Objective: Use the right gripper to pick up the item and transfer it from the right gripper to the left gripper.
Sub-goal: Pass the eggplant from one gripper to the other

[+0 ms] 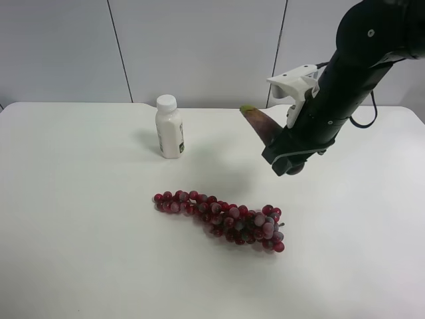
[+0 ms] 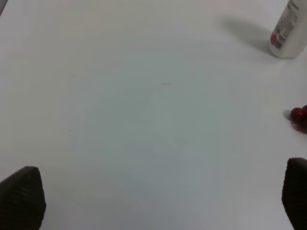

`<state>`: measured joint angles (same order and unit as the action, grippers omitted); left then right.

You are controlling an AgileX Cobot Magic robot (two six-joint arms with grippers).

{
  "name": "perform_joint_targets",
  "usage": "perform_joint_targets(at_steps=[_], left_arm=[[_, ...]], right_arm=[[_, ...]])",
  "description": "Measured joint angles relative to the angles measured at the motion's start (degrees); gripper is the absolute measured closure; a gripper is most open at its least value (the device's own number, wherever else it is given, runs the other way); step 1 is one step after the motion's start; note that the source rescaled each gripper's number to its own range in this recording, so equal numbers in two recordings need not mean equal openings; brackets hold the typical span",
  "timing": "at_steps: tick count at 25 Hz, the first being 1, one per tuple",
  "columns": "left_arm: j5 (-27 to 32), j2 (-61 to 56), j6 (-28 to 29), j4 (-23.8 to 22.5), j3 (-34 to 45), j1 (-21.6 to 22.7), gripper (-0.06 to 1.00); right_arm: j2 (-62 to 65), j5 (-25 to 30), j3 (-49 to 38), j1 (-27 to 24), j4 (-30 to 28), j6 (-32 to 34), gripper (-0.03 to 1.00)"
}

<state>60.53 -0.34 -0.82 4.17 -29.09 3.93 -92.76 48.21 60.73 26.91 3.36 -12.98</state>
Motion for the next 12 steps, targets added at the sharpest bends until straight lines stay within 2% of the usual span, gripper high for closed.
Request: perform_joint_targets(at_steps=[6, 12], left_arm=[[0.00, 0.00, -0.29, 0.16, 0.00, 0.00, -0.06], [0.06, 5.11, -6.32, 4.40, 0.00, 0.00, -0.06]], right_arm=[[0.76, 0.05, 0.00, 7.65, 0.00, -2.07, 0.96], [0.76, -0.01, 0.00, 15.99, 0.11, -5.15, 0.96]])
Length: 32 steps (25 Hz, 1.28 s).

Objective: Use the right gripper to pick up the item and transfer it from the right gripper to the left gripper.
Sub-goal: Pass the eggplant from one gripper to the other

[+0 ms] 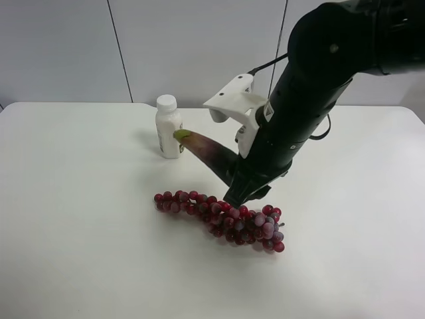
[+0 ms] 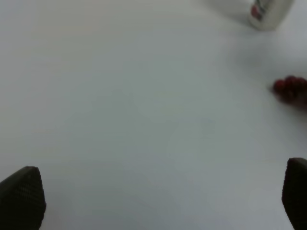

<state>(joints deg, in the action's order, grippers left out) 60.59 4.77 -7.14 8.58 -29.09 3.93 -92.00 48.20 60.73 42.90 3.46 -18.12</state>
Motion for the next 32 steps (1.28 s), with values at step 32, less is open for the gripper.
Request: perform_joint_targets(at_steps=[32], left_arm=[[-9.37, 39.98, -22.74, -14.82, -10.13, -48.94, -0.06]], right_arm=[[0.00, 6.71, 0.00, 7.46, 19.86, -16.09, 0.96]])
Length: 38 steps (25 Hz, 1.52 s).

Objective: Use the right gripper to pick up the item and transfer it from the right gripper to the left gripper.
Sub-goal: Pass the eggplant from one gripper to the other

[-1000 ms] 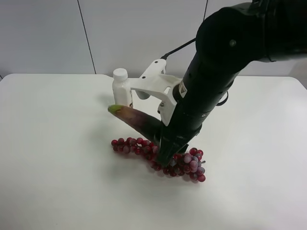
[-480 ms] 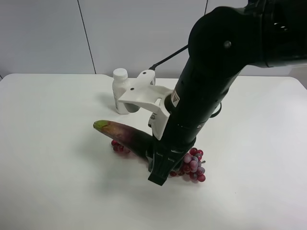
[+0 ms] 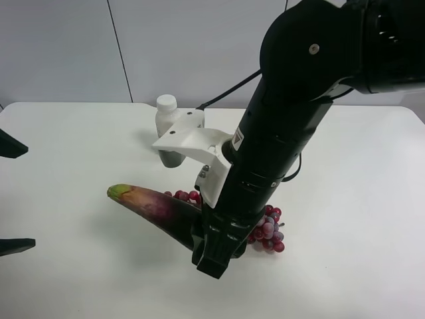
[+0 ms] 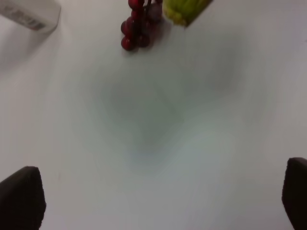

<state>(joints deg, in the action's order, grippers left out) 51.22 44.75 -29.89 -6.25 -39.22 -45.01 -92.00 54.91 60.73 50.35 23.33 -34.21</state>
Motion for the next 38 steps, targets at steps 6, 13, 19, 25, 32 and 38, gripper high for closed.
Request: perform_joint_targets(at_steps=[6, 13, 19, 25, 32, 38], left_arm=[[-2.44, 3.76, -0.02, -4.00, 0.00, -5.91, -0.06], [-3.07, 6.64, -0.02, -7.97, 0.00, -10.89, -0.06], [-5.11, 7.76, -0.08, -9.02, -0.52, -12.65, -0.06], [-5.86, 10.82, -0.97, -12.06, -3.07, -16.11, -0.06], [-5.92, 13.59, -1.04, -16.20, -3.20, -18.14, -0.06], [-5.92, 13.59, -1.18, -17.86, -3.20, -18.14, -0.04]], right_arm=[[0.00, 0.51, 0.00, 0.00, 3.02, -2.71, 0.96], [0.00, 0.46, 0.00, 0.02, 5.10, -3.33, 0.96], [0.00, 0.46, 0.00, 0.02, 8.82, -4.77, 0.96], [-1.02, 1.16, 3.11, 0.02, 10.76, -5.21, 0.96], [-3.42, 2.79, 10.99, 0.02, 12.15, -5.21, 0.96], [-4.43, 3.46, 11.09, 0.02, 13.87, -5.21, 0.96]])
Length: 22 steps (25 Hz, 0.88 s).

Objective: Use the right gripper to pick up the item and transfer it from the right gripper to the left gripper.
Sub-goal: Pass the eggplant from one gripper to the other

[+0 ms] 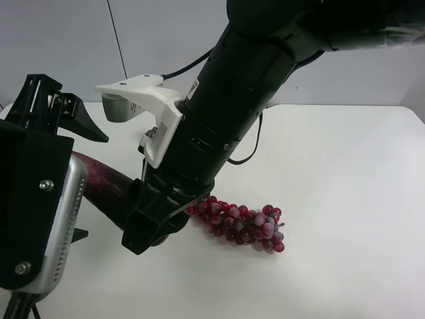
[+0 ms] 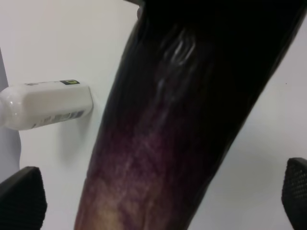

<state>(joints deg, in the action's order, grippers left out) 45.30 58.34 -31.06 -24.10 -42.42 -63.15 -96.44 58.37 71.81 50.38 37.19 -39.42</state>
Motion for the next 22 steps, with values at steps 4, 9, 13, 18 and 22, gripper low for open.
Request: perform_joint_targets(at_steps=[4, 9, 13, 18, 22], left_arm=[[0.00, 0.00, -0.92, -0.11, 0.00, 0.00, 0.25], [0.68, 0.00, -2.67, -0.42, 0.00, 0.00, 0.94], [0.74, 0.00, -2.75, -0.42, 0.00, 0.00, 0.93], [0.28, 0.00, -2.80, -0.46, 0.00, 0.00, 0.93], [0.08, 0.00, -2.75, -0.46, 0.00, 0.00, 0.93]], right_arm=[[-0.36, 0.00, 0.00, 0.07, 1.00, 0.00, 0.96], [-0.47, 0.20, 0.00, 0.19, 0.85, 0.00, 0.97], [-0.47, 0.15, 0.00, 0.19, 0.85, 0.00, 0.97], [-0.47, -0.73, 0.00, 0.19, 1.03, -0.29, 0.50], [-0.64, -1.54, 0.00, 0.19, 0.61, -0.49, 0.04]])
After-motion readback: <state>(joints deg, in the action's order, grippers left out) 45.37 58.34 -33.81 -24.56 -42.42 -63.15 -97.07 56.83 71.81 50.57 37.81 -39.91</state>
